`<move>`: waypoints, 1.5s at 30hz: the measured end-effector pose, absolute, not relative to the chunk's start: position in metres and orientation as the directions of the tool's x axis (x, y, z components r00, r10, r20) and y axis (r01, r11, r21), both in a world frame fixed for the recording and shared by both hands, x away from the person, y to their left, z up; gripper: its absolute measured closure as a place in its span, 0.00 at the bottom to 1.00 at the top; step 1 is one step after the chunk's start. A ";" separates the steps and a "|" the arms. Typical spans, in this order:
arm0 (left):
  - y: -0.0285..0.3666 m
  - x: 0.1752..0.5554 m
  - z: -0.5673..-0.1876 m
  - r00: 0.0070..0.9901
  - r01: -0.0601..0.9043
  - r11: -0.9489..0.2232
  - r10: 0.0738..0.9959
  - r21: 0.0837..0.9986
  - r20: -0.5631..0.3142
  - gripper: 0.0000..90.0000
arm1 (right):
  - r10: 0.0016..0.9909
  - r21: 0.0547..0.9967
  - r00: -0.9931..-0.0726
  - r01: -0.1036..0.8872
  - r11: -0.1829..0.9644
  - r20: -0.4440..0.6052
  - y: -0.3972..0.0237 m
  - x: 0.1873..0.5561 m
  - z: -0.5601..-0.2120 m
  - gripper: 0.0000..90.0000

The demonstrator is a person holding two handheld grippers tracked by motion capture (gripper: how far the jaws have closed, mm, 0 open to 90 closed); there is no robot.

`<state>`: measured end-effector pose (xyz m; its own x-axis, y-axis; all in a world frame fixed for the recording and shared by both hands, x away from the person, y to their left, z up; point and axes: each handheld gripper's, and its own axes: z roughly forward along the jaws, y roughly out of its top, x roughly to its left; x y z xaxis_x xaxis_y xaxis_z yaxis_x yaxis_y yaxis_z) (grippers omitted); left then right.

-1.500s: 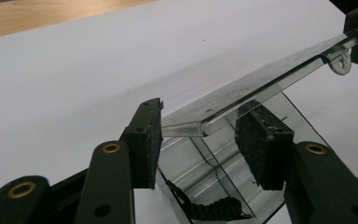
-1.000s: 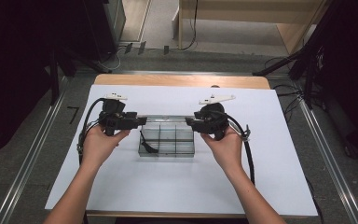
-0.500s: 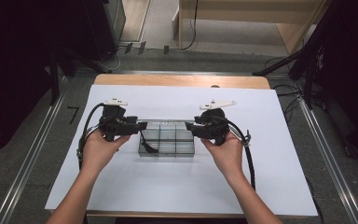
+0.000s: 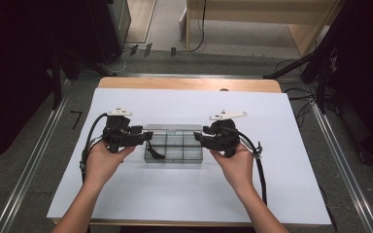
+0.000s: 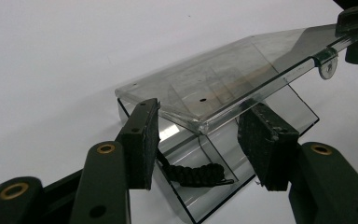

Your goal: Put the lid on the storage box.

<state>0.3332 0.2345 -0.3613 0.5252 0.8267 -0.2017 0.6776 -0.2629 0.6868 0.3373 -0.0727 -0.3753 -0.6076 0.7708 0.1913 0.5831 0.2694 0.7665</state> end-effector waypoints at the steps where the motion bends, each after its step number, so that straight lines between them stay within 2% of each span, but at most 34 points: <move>1: 0.234 0.333 -0.362 0.526 0.678 -0.264 0.826 0.686 -0.201 0.55 | 0.770 0.765 -0.610 0.583 0.274 0.189 -0.073 0.337 -0.376 0.65; 45: 0.237 0.312 -0.388 0.537 0.683 -0.284 0.820 0.673 -0.198 0.55 | 0.758 0.728 -0.612 0.622 0.287 0.224 -0.076 0.318 -0.402 0.68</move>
